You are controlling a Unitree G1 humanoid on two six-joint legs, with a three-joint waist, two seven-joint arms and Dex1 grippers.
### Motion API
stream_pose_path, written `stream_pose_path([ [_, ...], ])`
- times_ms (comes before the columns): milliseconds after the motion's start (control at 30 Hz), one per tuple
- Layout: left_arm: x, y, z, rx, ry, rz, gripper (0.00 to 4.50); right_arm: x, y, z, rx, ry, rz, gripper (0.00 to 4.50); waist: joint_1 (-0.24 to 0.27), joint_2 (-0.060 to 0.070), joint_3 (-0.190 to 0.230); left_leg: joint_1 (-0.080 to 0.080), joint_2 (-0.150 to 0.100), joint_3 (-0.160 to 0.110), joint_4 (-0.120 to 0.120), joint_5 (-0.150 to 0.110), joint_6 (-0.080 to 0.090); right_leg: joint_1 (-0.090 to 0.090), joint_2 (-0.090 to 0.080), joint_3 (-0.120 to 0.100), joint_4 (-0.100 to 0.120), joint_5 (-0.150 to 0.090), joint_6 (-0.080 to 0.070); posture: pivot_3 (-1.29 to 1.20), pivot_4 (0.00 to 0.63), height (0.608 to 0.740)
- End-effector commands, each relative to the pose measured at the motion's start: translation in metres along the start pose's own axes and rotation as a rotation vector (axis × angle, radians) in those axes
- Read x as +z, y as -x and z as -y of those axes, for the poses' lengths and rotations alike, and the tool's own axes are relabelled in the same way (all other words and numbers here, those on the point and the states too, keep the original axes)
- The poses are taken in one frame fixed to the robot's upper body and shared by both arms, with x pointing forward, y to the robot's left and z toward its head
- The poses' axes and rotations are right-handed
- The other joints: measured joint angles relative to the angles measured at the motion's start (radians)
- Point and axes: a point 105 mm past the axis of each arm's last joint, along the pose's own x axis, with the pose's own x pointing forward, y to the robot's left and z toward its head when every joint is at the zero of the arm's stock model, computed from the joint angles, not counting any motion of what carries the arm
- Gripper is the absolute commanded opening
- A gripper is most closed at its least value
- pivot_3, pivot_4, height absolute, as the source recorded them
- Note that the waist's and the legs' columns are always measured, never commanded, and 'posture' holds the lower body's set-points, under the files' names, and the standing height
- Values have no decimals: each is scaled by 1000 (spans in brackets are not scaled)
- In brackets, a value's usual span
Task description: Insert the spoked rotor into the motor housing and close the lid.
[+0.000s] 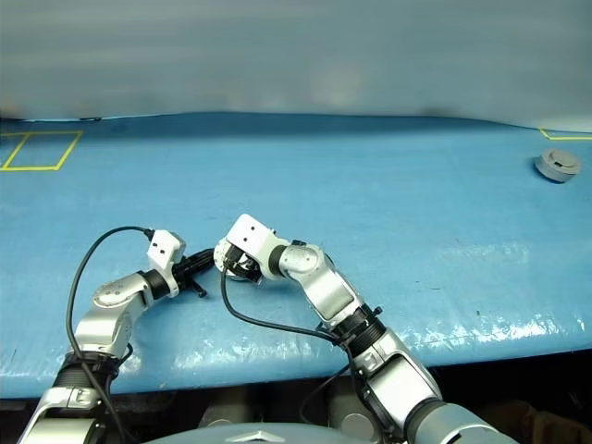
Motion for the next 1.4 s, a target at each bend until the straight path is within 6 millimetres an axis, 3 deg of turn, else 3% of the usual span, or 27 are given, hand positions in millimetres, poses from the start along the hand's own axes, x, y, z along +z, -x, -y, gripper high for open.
stream_pose_path([
  [33,7,-1,0,-10,-12,29,46,-18,-5,0,7,-41,-69,3246,-1,0,0,0,0,0,0,0,0,0,0,0,0,0,0,0,150,740],
  [567,7,-2,0,-18,-15,25,46,0,-10,-20,117,-74,32,3246,-2,0,0,0,6,1,-1,0,-1,-2,7,0,1,2,-4,0,150,740],
  [867,6,-2,1,-29,-15,22,46,5,-17,-18,121,-56,35,3246,-4,0,0,0,9,2,-1,0,-1,-2,11,0,1,2,-4,0,150,740],
  [1167,6,-2,1,-29,-15,22,46,5,-18,-18,122,-56,36,3246,-6,0,0,1,10,2,-1,0,-1,-3,11,0,3,2,-5,0,150,740],
  [1400,5,0,3,-29,-12,23,46,-13,-15,-15,144,10,-80,3246,-6,0,0,1,10,1,-1,0,-1,-3,11,0,3,2,-5,0,150,740],
])
